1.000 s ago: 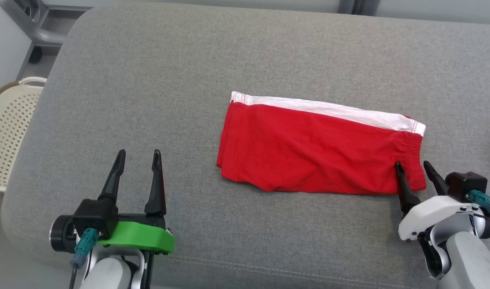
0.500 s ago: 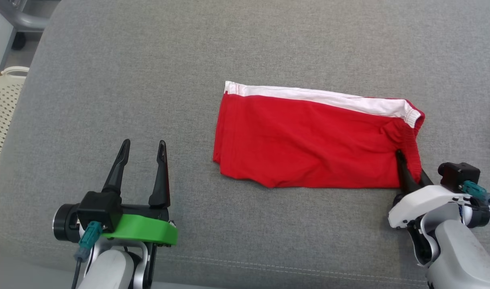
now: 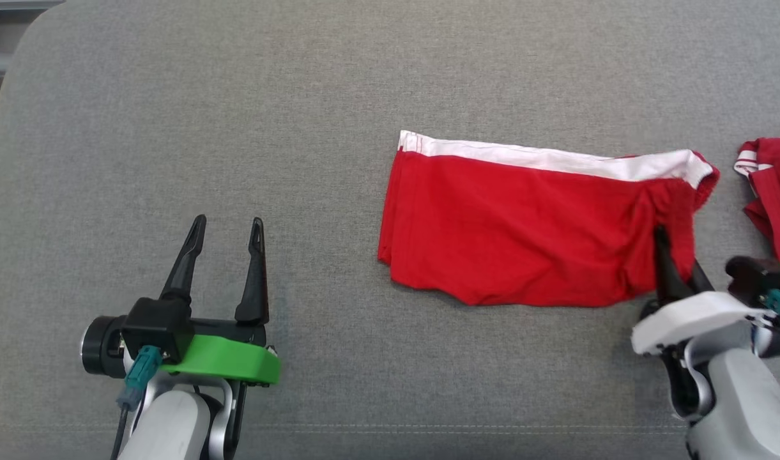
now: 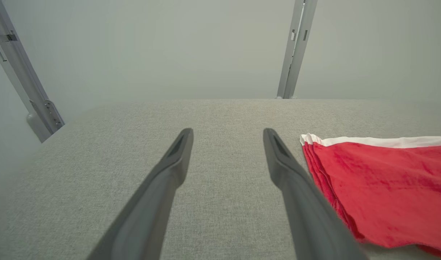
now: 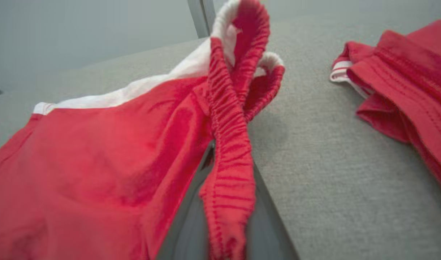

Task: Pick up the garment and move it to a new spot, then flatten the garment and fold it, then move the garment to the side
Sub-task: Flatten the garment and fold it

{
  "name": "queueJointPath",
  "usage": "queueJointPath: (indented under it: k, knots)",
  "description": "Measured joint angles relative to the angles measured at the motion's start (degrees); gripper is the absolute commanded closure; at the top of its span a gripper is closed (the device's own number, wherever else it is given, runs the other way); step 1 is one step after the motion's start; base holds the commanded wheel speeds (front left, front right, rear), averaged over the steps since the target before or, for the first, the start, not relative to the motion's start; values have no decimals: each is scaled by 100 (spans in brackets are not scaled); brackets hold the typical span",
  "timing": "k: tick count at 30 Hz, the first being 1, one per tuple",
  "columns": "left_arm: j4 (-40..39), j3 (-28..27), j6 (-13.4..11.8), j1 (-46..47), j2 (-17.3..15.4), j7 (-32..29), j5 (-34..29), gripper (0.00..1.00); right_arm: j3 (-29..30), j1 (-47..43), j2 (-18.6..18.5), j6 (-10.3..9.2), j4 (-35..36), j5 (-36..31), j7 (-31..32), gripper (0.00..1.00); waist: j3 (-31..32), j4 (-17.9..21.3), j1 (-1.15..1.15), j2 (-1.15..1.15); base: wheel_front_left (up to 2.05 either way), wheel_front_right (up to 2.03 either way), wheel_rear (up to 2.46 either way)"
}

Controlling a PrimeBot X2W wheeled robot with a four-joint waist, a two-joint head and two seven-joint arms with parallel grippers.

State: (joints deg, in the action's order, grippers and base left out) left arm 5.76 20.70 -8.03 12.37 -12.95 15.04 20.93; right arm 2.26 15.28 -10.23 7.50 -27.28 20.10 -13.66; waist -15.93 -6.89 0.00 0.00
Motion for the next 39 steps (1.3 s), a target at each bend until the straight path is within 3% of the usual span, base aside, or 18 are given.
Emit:
queueJointPath:
  k: [6,10,16,22,23,24,25,34,39]
  knots:
    - [19,30,48,97,8,0,-52,0,-1133,247,300,-1,1294,88,427,100,-23,165,0,0,0,0,0]
    - [45,88,101,193,75,0,-78,0,-1958,551,443,-1,1662,130,714,100,-84,137,0,0,0,0,0]
    - [121,162,197,303,254,0,-91,0,-2762,953,556,-1,1083,235,886,100,-147,-94,0,0,0,0,0]
    - [187,153,281,328,400,0,-146,0,-2894,1321,590,-1,132,388,800,100,-209,-373,0,0,0,0,0]
    - [190,141,294,328,419,0,-149,0,-2911,1374,595,-2,11,399,776,95,-222,-407,0,0,0,0,0]
    - [193,126,298,328,430,0,-163,0,-2941,1426,602,-1,-90,404,735,31,-238,-433,0,0,0,0,0]
    - [194,105,300,328,434,0,-193,0,-2983,1477,614,-1,-172,432,697,0,-257,-451,0,0,0,0,0]
    - [199,-57,352,323,435,0,-293,0,-3931,1703,716,-1,-141,644,441,0,-286,-298,0,0,0,0,0]
    - [212,-79,376,322,412,0,-349,0,-3847,1661,542,-1,221,470,135,0,-219,-157,0,0,0,0,0]
